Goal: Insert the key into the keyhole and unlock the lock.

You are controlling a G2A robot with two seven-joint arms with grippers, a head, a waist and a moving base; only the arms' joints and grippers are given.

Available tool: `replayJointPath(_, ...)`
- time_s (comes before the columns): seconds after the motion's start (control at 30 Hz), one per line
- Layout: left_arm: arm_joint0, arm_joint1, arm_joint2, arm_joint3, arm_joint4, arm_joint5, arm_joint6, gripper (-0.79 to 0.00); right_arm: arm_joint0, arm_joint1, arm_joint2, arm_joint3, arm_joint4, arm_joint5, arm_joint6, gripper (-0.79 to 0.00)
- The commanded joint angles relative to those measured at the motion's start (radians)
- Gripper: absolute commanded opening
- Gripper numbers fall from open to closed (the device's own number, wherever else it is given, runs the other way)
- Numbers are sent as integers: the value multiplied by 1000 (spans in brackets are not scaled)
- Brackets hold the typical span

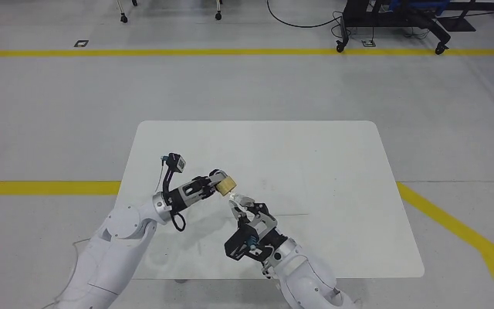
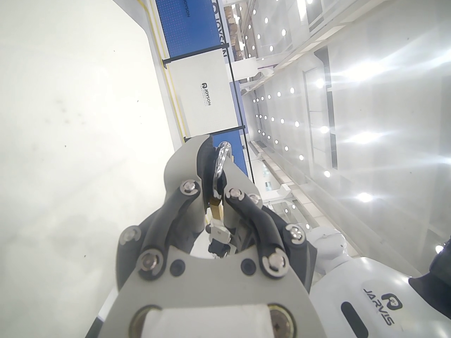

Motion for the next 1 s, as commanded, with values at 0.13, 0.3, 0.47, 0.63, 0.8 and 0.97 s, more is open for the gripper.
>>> replayJointPath(0.13,4,-1,-1,-7,8,0,0,-785,1,-2,-4,3,-6,3,4,-594)
replayJointPath(0.3,6,-3,-2,-10,5,0,-7,-785,3,-2,-5,7,-13,-1,7,-545)
replayJointPath(0.47,10,-3,-7,-15,6,-1,-14,-785,4,-4,-7,12,-19,8,11,-582)
replayJointPath(0.63,13,-3,-11,-18,7,-1,-16,-785,8,-7,-10,16,-17,17,22,-785)
replayJointPath(0.8,14,-4,-14,-19,11,1,-17,-785,8,-9,-12,18,-13,19,23,-785)
replayJointPath(0.97,13,-5,-16,-19,17,3,-17,-785,9,-10,-13,20,-12,19,26,-502)
